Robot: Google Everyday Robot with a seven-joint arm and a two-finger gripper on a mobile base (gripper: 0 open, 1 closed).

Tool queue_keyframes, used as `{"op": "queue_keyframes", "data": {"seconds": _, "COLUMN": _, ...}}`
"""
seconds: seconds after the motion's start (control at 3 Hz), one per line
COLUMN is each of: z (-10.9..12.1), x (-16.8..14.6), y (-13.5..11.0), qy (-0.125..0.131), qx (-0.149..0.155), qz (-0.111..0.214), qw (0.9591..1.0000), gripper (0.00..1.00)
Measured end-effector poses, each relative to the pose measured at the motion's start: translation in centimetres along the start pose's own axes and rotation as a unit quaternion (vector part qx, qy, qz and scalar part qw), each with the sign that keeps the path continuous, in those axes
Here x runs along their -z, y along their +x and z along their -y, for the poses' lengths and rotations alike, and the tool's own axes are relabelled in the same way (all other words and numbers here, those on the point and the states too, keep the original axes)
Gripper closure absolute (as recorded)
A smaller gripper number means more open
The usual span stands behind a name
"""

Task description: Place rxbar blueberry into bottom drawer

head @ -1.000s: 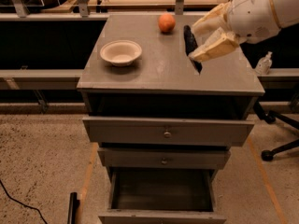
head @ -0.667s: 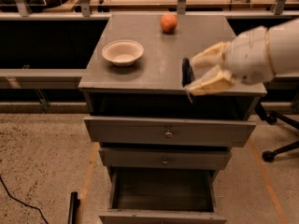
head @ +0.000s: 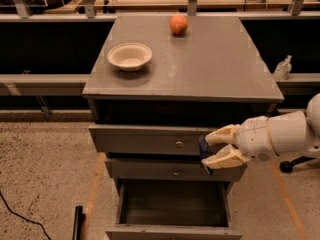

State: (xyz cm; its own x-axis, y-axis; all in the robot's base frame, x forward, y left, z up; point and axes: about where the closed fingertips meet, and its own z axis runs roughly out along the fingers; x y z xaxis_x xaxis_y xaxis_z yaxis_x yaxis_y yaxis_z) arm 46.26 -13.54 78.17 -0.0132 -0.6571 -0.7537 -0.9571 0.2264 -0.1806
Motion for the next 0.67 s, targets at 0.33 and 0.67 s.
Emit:
{"op": "queue_keyframes", "data": {"seconds": 0.33, "z": 0.0, "x": 0.0, "y": 0.0, "qy": 0.000, "qx": 0.000, "qz": 0.000, "qw": 1.0000, "gripper": 1.00}}
{"op": "queue_keyframes", "data": {"seconds": 0.67, "z": -0.7, "x": -2.3, "y": 3.5, "qy": -0.005, "qx": -0.034, "qz": 0.021, "qw": 0.9992, "gripper": 1.00}}
